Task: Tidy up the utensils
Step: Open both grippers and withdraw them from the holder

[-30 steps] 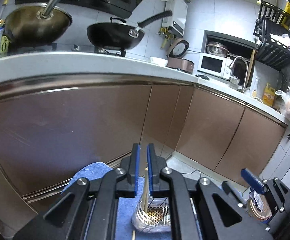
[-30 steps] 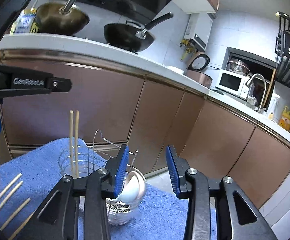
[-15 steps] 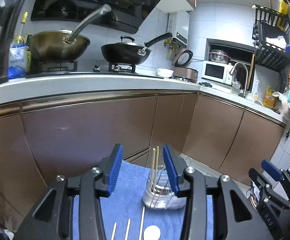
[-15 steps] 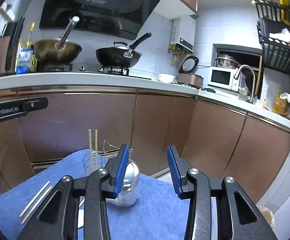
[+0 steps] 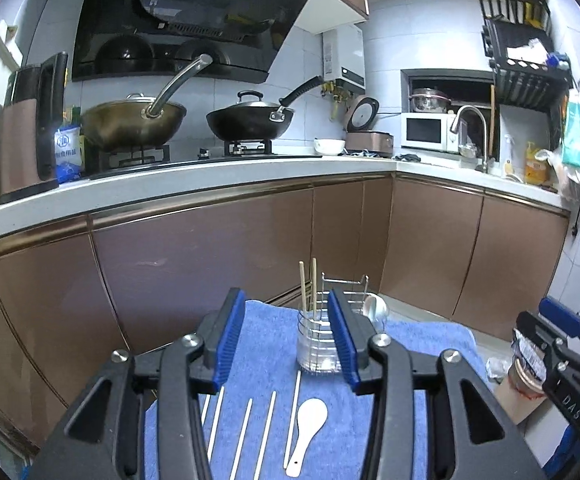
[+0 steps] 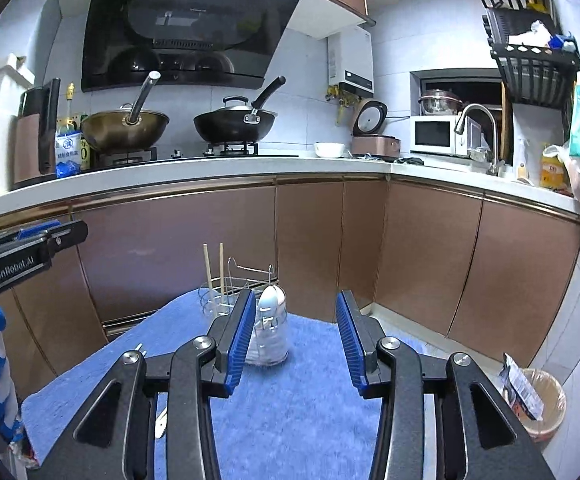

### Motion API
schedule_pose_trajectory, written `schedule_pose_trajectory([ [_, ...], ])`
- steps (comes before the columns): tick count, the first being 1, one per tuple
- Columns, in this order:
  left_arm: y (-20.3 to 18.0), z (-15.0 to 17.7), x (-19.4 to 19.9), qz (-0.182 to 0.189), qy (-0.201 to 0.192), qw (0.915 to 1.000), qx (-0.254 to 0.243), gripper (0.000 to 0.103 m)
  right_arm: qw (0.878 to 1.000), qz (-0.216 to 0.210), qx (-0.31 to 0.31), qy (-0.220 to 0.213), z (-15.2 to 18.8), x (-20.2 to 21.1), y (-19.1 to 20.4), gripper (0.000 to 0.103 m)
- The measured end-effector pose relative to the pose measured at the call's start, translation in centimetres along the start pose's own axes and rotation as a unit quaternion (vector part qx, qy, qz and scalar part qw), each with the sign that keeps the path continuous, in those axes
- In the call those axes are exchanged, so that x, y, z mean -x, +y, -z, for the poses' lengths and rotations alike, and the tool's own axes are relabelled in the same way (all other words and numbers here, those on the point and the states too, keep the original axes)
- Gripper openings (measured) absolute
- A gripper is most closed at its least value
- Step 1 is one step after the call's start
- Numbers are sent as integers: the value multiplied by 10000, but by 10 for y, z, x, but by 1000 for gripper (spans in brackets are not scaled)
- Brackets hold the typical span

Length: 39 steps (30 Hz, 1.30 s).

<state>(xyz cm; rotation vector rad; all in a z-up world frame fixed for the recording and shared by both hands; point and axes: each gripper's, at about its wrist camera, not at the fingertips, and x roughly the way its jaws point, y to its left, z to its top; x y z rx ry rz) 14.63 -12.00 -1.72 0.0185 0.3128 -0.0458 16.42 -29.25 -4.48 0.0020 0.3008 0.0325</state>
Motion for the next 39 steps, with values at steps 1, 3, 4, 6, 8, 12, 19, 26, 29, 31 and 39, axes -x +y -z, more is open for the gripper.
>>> schedule_pose_trajectory([
  [1, -4, 2, 4, -22, -17, 10000, -63, 41, 10000, -10, -9, -15, 1, 4, -1, 41],
  [3, -11, 3, 10, -62, -59, 9999, -148, 41, 10000, -30, -15, -48, 3, 12, -4, 42],
  [4, -14, 4, 12, -79, -74, 9998, -176, 41, 10000, -47, -20, -65, 3, 16, -5, 42],
  [6, -21, 6, 18, -107, -101, 9996, -228, 41, 9999, -64, -22, -95, 4, 21, -7, 42],
  [8, -29, 6, 23, -149, -129, 9994, -299, 41, 9999, -88, -24, -132, 4, 26, -9, 42],
  [12, -42, 8, 29, -226, -165, 9988, -410, 41, 9997, -131, -68, -219, 5, 35, -16, 43],
  [19, -61, 10, 29, -427, -196, 9971, -594, 41, 9990, -247, -197, -303, 10, 39, -27, 45],
  [26, -77, 13, 21, -513, -135, 9958, -746, 41, 9984, -374, -346, -261, 17, 33, -38, 45],
  [29, -83, 14, 14, -515, -95, 9953, -812, 41, 9980, -389, -436, -239, 20, 30, -46, 45],
  [31, -85, 14, 9, -489, -42, 9953, -834, 41, 9977, -383, -505, -219, 22, 28, -51, 45],
  [39, -39, 13, -27, -398, 546, 9958, -621, 41, 9964, -502, -657, 191, 35, 0, -62, 45],
])
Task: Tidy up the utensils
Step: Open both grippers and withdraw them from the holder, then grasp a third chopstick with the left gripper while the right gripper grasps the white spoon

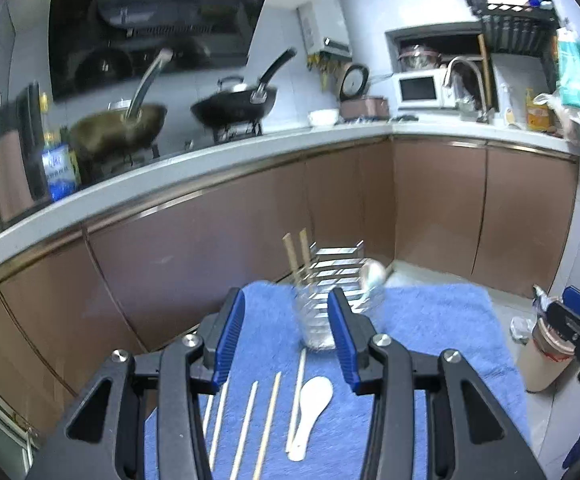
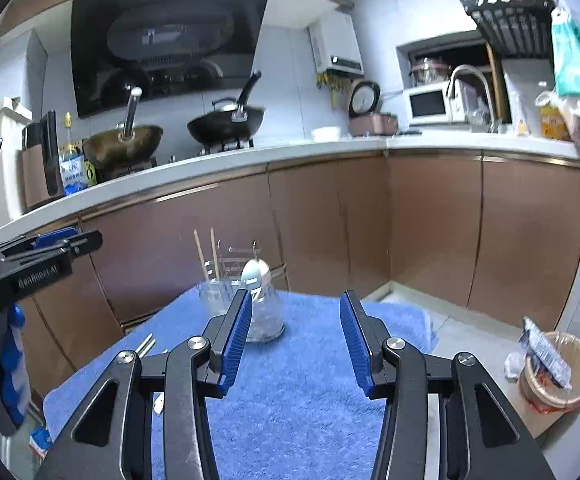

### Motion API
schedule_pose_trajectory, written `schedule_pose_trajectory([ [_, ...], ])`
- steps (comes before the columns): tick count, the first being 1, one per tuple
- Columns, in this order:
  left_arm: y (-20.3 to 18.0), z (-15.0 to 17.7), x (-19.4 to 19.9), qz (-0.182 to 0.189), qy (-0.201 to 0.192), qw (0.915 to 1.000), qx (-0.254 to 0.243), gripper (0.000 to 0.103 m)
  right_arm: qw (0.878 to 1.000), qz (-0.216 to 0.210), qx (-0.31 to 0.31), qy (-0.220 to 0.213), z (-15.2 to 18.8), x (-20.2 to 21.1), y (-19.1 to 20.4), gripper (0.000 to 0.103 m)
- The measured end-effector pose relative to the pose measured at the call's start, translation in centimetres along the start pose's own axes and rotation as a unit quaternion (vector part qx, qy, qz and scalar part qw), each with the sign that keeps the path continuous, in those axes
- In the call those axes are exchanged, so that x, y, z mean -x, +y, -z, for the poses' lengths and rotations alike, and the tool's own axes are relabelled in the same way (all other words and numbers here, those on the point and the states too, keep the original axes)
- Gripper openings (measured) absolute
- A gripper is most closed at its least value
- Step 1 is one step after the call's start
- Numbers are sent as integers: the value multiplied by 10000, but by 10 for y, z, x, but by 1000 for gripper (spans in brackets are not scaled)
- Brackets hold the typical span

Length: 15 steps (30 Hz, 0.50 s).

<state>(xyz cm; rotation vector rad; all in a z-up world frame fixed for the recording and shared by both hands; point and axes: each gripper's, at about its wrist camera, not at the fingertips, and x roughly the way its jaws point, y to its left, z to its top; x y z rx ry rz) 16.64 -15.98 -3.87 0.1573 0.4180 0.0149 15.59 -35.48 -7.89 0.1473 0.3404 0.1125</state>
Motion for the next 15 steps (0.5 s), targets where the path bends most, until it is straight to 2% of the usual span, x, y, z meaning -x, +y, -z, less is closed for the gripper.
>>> schedule_pose_trajectory([
  [3, 28, 12, -20, -202, 264, 9994, 63, 41, 9993, -203, -46, 312, 7, -22, 4, 45],
  [8, 73, 37, -56, -284, 861, 9957, 207, 41, 9934, -703, -192, 888, 26, -66, 17, 45],
  [11, 96, 51, -82, -53, 1305, 9909, 323, 41, 9861, -980, -303, 1311, 42, -99, 28, 45],
  [15, 116, 67, -128, 473, 2007, 9774, 472, 40, 9736, -1266, -485, 1835, 60, -140, 41, 44],
])
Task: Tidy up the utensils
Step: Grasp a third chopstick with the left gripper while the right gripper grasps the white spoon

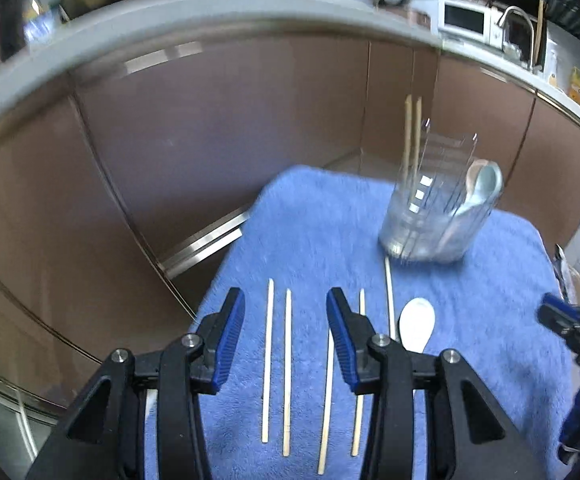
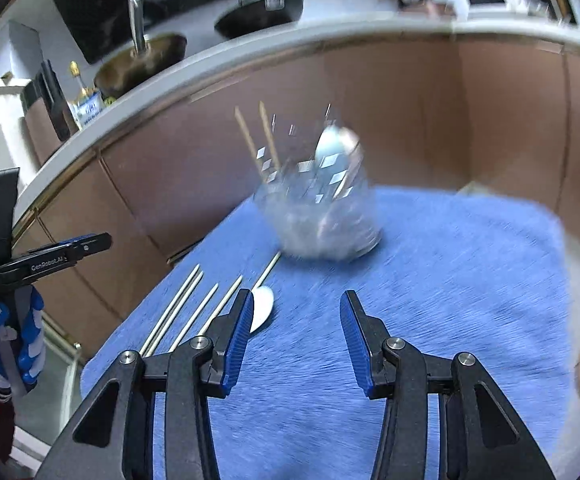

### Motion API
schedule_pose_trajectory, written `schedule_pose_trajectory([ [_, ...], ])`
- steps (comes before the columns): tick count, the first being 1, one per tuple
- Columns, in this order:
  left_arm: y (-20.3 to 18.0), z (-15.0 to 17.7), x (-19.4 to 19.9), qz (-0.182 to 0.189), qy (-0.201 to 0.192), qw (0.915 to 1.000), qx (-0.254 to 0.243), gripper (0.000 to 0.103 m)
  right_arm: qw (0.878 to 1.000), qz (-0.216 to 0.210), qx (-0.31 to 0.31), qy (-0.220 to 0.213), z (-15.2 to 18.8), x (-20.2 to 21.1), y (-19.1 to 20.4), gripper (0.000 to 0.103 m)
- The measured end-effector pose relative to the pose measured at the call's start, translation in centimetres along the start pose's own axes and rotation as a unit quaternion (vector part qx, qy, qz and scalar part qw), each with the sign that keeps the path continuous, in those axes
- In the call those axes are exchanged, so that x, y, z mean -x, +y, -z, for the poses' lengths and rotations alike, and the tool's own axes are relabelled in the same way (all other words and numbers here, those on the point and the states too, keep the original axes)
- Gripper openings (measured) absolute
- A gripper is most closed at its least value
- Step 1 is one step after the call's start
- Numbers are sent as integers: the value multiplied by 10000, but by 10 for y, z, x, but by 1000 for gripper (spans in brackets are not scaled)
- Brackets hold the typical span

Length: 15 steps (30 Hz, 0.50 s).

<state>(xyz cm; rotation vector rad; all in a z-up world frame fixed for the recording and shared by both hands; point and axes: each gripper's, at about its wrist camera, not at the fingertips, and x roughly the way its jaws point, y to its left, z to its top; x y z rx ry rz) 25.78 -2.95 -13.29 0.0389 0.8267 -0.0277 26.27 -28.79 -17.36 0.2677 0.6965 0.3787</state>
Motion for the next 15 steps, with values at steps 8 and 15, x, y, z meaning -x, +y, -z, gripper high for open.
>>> schedule_pose_trajectory([
  [8, 19, -6, -88, 847, 1227, 9887, 120, 29, 9950, -225, -263, 940, 5, -88, 1, 39],
  [15, 29, -11, -137, 1005, 1848, 9775, 165, 19, 9899, -249, -349, 1354, 4, -131, 2, 38],
])
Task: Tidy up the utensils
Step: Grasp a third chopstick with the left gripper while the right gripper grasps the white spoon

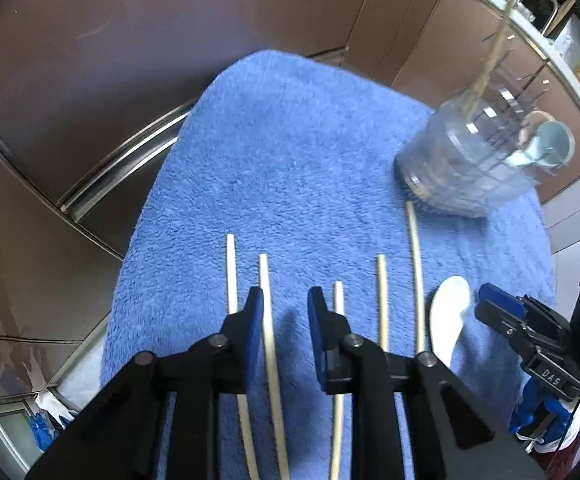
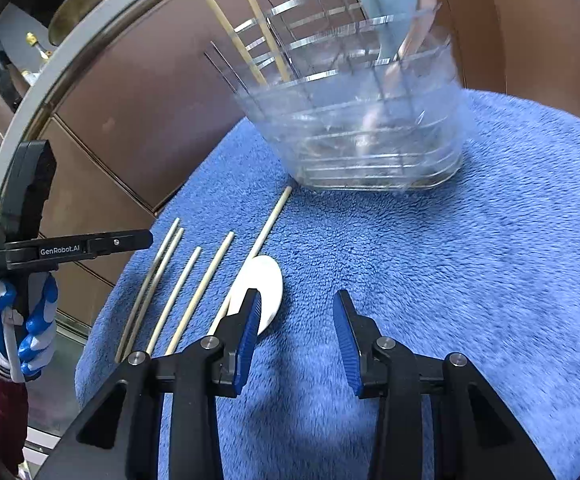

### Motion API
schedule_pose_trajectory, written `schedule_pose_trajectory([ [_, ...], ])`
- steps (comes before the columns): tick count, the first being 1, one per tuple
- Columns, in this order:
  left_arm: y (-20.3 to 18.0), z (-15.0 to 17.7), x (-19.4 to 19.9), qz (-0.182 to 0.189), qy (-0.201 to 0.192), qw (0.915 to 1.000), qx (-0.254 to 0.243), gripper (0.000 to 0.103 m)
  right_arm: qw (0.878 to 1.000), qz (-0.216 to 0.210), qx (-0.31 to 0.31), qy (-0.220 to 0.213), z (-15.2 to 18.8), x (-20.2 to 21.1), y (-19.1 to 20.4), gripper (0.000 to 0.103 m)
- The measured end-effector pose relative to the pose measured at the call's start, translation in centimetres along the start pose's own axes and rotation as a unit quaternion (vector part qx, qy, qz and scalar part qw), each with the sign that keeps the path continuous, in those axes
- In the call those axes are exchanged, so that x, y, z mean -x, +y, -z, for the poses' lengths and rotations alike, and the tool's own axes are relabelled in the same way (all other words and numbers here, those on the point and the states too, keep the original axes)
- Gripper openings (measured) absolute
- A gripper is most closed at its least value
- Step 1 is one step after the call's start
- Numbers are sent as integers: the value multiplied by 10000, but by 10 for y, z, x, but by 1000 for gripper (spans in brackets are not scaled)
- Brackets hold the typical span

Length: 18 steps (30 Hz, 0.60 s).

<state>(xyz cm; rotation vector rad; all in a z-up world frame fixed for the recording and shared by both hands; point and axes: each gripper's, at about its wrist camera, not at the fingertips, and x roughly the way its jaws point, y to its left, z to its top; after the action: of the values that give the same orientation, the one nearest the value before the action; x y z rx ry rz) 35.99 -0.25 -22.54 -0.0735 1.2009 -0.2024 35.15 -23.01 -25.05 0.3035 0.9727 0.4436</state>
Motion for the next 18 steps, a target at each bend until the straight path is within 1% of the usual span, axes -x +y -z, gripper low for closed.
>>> schedule_pose_trajectory([
  [4, 4, -7, -15, -21, 180, 9998, -23, 15, 9999, -61, -33, 127, -1, -14, -1, 36],
  [11, 8, -15, -36, -129, 446, 9989, -25, 10, 9998, -138, 2, 167, -7, -22, 1, 33],
  [17, 4, -18, -38, -214, 453, 9986, -162, 10, 9992, -121, 230, 302, -3, -26, 12, 27],
  [18, 3, -19, -39, -237, 450, 9985, -182, 10, 9991, -99, 249, 328, -2, -28, 13, 24],
])
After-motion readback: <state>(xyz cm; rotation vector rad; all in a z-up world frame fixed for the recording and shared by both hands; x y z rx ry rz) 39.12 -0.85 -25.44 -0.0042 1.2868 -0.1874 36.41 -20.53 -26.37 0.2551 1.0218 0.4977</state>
